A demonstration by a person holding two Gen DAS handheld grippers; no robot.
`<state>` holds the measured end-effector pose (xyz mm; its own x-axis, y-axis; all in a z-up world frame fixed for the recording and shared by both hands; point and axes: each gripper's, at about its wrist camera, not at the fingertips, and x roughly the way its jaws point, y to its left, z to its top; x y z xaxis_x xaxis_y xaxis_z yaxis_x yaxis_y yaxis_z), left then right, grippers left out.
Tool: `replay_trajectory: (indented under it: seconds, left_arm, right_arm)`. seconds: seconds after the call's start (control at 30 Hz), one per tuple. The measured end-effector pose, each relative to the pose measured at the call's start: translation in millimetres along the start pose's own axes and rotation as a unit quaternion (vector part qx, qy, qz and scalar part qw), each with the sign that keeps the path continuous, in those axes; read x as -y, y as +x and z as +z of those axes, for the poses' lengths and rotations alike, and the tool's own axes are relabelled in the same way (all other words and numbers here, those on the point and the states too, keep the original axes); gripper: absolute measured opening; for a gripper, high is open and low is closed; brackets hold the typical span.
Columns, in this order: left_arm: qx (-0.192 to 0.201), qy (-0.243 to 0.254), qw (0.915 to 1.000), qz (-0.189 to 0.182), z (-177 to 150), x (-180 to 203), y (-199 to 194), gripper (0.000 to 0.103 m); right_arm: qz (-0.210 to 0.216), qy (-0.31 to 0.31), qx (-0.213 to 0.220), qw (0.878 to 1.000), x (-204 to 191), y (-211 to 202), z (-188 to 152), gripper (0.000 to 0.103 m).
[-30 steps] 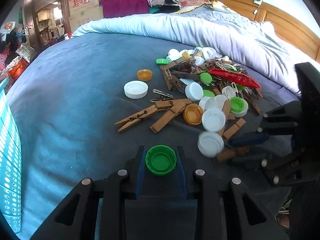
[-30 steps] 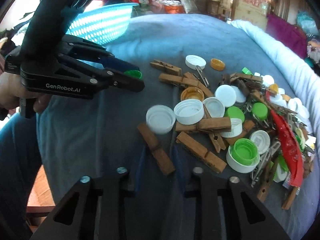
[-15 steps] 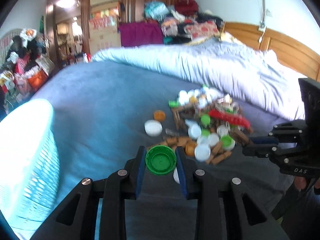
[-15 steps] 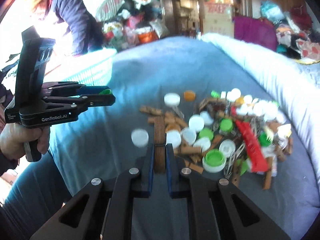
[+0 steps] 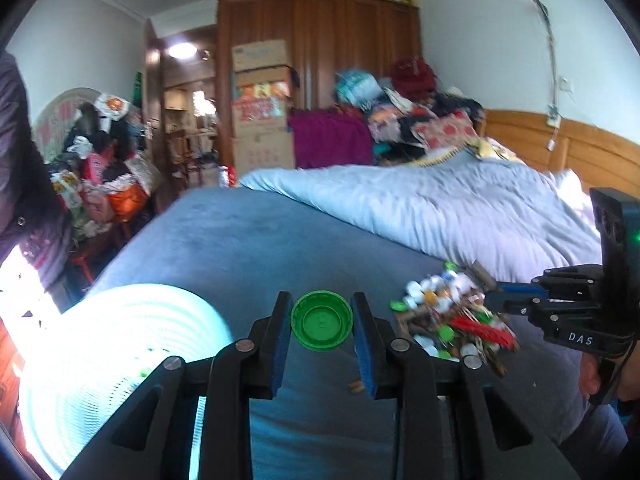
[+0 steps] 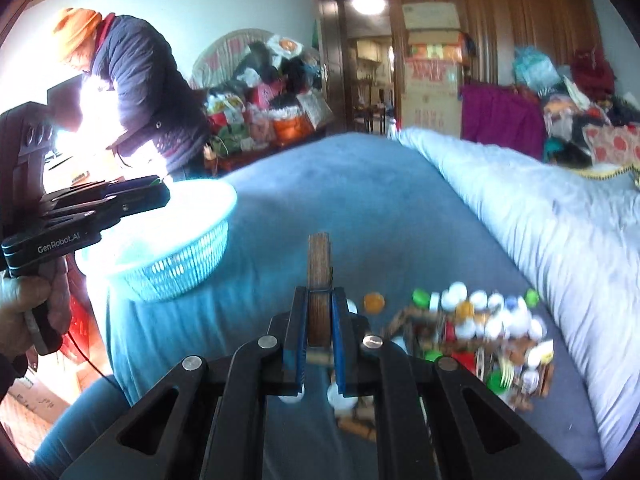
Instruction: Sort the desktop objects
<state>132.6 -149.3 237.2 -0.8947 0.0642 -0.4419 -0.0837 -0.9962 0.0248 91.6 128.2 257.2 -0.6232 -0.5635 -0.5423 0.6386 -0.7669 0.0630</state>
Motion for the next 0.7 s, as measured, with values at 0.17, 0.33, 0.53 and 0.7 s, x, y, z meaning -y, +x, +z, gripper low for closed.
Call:
replay_trajectory:
  seconds: [0.17, 0.33, 0.53, 0.7]
  left_arm:
    - [0.021, -0.014, 0.9992, 0.031, 19.7, -32.7, -24.2, 0.030]
    - [0.031, -0.028, 0.9974, 0.058, 35.2, -66.0, -40.7, 0.030]
    - [0.038, -0.040, 0.9948, 0.086, 48.7, -104.2, -66.8, 0.030]
    - [0.046, -0.044, 0.9923, 0.107, 60.3, -136.3, -86.3, 0.030]
  right_arm:
    - [0.005, -0.014, 0.021, 1.000, -15.2, 0.2, 39.7, 0.011]
    - [0.015, -0.033, 0.043, 0.998, -35.9, -0.8, 78.7, 0.011]
    - [0.029, -0.060, 0.066, 0.996, -64.4, 3.2, 124.7, 0.011]
    - [0.046, -0.073, 0.077, 0.993, -91.1, 8.8, 158.9, 0.011]
